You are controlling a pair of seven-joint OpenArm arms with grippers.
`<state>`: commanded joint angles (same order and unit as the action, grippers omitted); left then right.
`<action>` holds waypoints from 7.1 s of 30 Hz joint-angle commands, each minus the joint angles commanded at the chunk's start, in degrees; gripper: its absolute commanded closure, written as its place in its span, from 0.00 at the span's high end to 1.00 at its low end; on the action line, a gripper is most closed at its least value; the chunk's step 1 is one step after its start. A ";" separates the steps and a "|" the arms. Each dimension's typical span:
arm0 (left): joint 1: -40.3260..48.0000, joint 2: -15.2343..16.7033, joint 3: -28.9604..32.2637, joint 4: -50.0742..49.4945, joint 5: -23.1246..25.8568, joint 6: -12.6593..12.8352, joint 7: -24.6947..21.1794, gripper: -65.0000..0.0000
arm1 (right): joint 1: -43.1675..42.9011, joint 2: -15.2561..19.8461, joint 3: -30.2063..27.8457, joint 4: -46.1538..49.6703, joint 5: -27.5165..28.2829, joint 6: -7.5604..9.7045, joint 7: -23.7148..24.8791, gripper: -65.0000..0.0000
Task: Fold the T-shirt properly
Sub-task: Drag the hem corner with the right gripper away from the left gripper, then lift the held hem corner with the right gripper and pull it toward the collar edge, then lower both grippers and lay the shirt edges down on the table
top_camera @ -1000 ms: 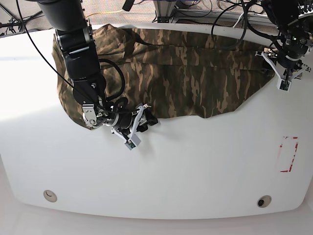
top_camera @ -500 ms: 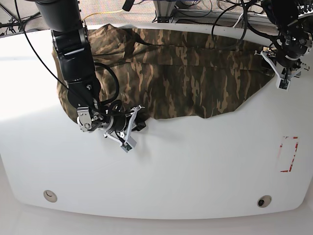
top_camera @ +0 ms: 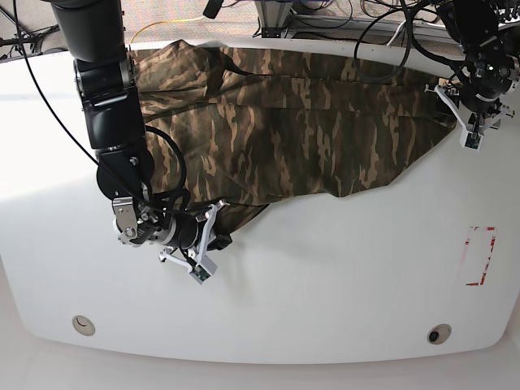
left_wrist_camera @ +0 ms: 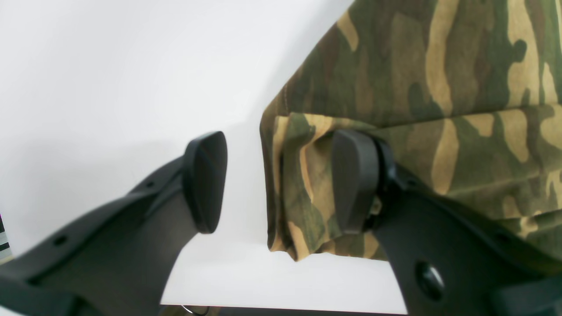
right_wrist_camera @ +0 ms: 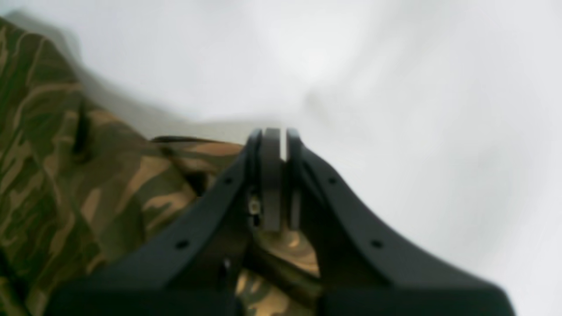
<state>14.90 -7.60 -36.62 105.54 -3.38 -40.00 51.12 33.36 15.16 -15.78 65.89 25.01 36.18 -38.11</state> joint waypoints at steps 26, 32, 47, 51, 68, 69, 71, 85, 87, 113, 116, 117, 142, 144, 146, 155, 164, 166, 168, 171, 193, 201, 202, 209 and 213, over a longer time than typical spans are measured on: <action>0.09 1.49 0.35 -1.14 0.09 0.00 0.09 0.54 | 8.18 0.70 6.07 -0.35 -0.09 -0.09 0.35 0.00; 0.00 2.11 0.35 -4.48 -0.18 0.00 0.00 0.54 | 8.88 1.76 6.59 -0.35 -0.09 -0.09 0.35 0.00; 0.00 2.73 0.35 -10.46 0.00 0.00 -2.81 0.54 | 12.48 4.13 6.68 -0.26 -0.09 -0.09 0.26 0.00; 0.18 2.73 0.35 -12.04 0.09 0.00 -3.16 0.54 | 14.07 4.48 6.68 0.18 0.00 -0.09 0.00 0.00; 1.67 2.64 0.26 -13.10 0.09 0.00 -3.60 0.54 | 17.85 5.80 6.68 -0.44 -0.09 -6.95 2.11 0.01; 1.85 2.55 0.26 -13.10 0.09 0.00 -3.60 0.54 | 17.67 5.89 6.68 -0.53 -0.09 -7.65 2.73 0.01; 2.29 2.46 0.26 -12.75 0.09 0.00 -3.60 0.54 | 16.88 5.89 6.68 -1.93 -0.09 -8.97 3.87 0.01; 2.02 2.29 0.09 -12.57 -0.18 0.00 -3.43 0.54 | 15.47 5.98 6.68 -7.91 0.18 -9.76 4.22 1.00; 1.93 2.29 0.09 -12.57 -0.18 0.00 -3.43 0.54 | 14.86 6.86 6.77 -7.21 0.35 -9.76 3.69 1.00; -1.58 1.41 0.35 -12.57 0.09 0.00 -3.34 0.54 | -34.55 -0.18 45.01 39.03 0.44 -9.23 -20.66 1.00; -1.67 0.79 0.44 -12.92 0.09 0.00 -3.34 0.54 | -36.75 -0.53 49.58 38.95 0.44 -9.14 -20.66 1.00; -1.67 0.79 0.44 -12.75 0.09 0.00 -3.34 0.54 | -38.15 -0.53 51.16 38.95 0.44 -8.70 -20.66 1.00; -2.11 0.62 0.26 -12.57 0.09 0.00 -3.34 0.54 | -44.04 -0.44 56.70 25.49 0.00 0.88 -19.08 0.76; -2.11 0.62 0.09 -12.57 0.00 0.00 -3.34 0.54 | -44.04 -0.44 56.70 24.44 0.18 0.88 -18.99 0.70; -2.11 0.62 0.09 -12.57 0.00 0.00 -3.34 0.54 | -44.13 -0.44 56.70 22.68 0.18 0.97 -18.02 0.64; -2.11 0.62 0.35 -12.57 0.00 0.00 -3.34 0.54 | -47.91 -0.62 56.62 24.35 0.35 0.88 -16.62 0.19; -2.02 0.62 0.35 -12.57 0.00 0.00 -3.25 0.54 | -53.71 -4.40 61.19 30.51 0.18 0.44 -16.70 0.00; -2.02 0.62 0.35 -12.48 -0.09 0.00 -3.08 0.54 | -54.33 -6.59 62.95 32.97 0.00 0.44 -16.79 0.00; -2.02 0.62 0.35 -11.87 -0.18 0.00 -1.67 0.54 | -56.09 -7.56 63.56 34.90 0.00 0.44 -17.23 0.00; -2.02 0.70 0.35 -9.76 -0.18 0.00 0.70 0.54 | -58.55 -8.53 64.62 38.24 0.00 0.35 -17.58 0.00; -1.93 1.67 2.37 0.97 -0.44 0.00 1.05 0.54 | -58.90 -10.99 66.55 47.56 0.26 0.79 -17.93 0.82; -3.60 4.22 2.37 5.54 -0.44 0.00 1.05 0.54 | -53.19 -7.56 65.49 47.30 0.18 0.88 -20.84 0.82; -4.75 4.48 2.29 5.54 -0.44 0.00 1.05 0.54 | -51.52 -6.77 64.70 47.30 0.18 0.88 -21.54 0.82; -9.32 6.86 2.20 5.36 0.09 0.00 1.05 0.54 | -42.99 -4.13 58.90 45.80 0.00 0.44 -22.68 0.82; -11.25 7.74 2.29 5.19 0.09 0.00 1.05 0.54 | -37.63 -2.02 54.51 41.93 0.00 0.35 -22.68 0.82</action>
<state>3.65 0.13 -34.33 110.73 -3.30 -40.00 52.18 -4.26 13.14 38.73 107.82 25.01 36.53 -60.79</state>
